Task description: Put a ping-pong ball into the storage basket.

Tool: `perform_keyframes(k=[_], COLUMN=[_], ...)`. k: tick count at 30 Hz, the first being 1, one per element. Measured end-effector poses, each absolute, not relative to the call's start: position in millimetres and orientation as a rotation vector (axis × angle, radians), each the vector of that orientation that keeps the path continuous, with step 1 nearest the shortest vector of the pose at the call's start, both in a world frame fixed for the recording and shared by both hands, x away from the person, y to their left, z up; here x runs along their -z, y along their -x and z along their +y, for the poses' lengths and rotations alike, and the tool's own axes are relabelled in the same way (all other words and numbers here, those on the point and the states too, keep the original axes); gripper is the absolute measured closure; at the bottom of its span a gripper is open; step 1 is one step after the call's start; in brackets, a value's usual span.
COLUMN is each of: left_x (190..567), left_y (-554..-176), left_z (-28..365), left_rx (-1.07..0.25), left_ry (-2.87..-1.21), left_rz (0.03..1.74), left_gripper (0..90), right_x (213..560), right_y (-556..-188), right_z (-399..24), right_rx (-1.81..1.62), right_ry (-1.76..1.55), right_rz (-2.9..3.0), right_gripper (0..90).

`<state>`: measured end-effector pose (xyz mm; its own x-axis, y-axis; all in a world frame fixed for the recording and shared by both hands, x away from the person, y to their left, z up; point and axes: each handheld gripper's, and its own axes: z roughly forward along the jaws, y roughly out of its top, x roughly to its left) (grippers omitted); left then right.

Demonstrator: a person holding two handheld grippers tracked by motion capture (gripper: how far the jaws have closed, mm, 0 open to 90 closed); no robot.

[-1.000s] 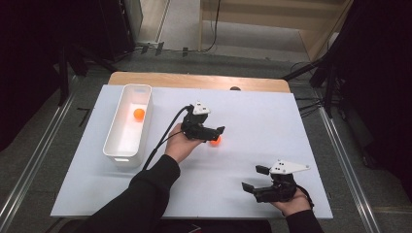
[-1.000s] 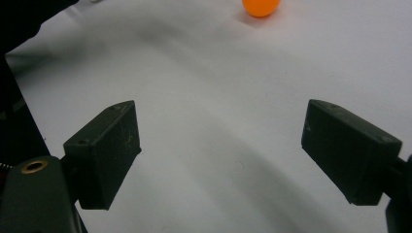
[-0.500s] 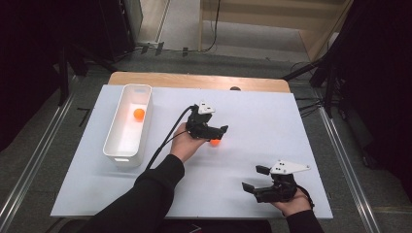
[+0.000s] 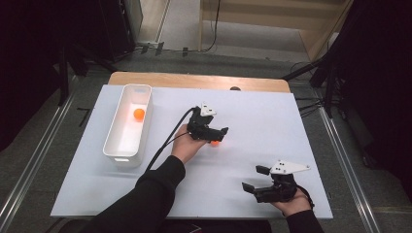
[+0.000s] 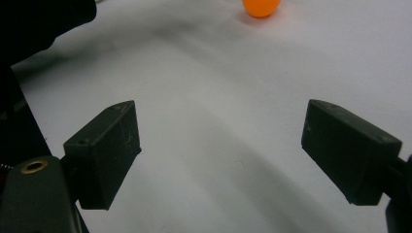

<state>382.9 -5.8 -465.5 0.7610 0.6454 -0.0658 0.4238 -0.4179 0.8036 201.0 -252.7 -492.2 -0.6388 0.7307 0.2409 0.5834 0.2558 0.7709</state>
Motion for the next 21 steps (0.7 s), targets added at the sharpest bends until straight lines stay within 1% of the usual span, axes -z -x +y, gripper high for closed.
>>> perform_keyframes(k=[10, 13, 21], left_x=[469.9, 473.3, 480.9], left_y=[-381.6, -380.8, -381.0], left_z=[-7.8, -5.6, -3.2], left_rx=[-0.312, -0.309, -0.306], left_ry=[-2.083, -2.051, -2.066], left_rz=[0.800, 0.805, 0.813], left_gripper=[17.3, 17.4, 17.4], right_x=[492.1, 492.3, 492.2], right_y=[-200.6, -200.9, -201.7], right_z=[-252.2, -252.4, -251.8], right_rx=[-1.331, -1.332, -1.333], right_ry=[-1.254, -1.249, -1.243], right_rz=[2.358, 2.356, 2.358], right_gripper=[12.5, 12.5, 12.5])
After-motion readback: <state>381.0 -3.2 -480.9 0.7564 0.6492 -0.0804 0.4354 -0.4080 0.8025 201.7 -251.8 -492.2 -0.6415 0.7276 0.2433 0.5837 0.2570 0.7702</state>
